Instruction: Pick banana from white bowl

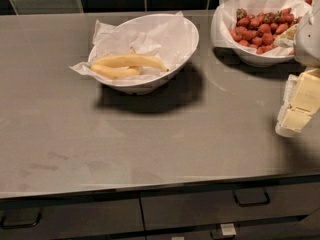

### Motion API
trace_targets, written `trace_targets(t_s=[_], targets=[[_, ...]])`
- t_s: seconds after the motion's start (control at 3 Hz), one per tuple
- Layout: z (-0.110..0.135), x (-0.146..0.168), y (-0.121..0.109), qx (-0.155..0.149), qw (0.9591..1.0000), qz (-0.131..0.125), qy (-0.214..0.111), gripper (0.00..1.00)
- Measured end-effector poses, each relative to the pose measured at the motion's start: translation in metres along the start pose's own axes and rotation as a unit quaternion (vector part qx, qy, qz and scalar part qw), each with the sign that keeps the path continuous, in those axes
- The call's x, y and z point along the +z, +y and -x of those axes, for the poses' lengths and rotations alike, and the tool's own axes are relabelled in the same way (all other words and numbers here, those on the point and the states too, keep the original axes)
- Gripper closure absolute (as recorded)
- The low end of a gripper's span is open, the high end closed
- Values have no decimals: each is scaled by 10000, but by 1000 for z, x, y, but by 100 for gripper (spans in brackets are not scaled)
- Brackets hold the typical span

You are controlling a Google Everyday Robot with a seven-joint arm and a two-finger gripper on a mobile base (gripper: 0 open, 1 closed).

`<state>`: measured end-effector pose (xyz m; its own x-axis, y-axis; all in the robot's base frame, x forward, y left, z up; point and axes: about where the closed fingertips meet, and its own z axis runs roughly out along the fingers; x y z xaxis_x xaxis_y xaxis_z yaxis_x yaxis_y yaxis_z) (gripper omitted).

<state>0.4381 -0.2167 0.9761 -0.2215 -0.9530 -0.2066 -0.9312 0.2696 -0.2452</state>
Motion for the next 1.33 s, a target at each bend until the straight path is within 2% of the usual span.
trace_targets(t_s=[0.33, 0.67, 1.0, 1.33], targets=[[0, 0, 0, 0, 10000, 0, -1, 0], [6, -1, -8, 28, 9998, 90, -172, 0], [28, -1, -29, -66, 9977, 210, -641, 0], [63, -4, -58, -246, 9923, 300, -1172, 0]])
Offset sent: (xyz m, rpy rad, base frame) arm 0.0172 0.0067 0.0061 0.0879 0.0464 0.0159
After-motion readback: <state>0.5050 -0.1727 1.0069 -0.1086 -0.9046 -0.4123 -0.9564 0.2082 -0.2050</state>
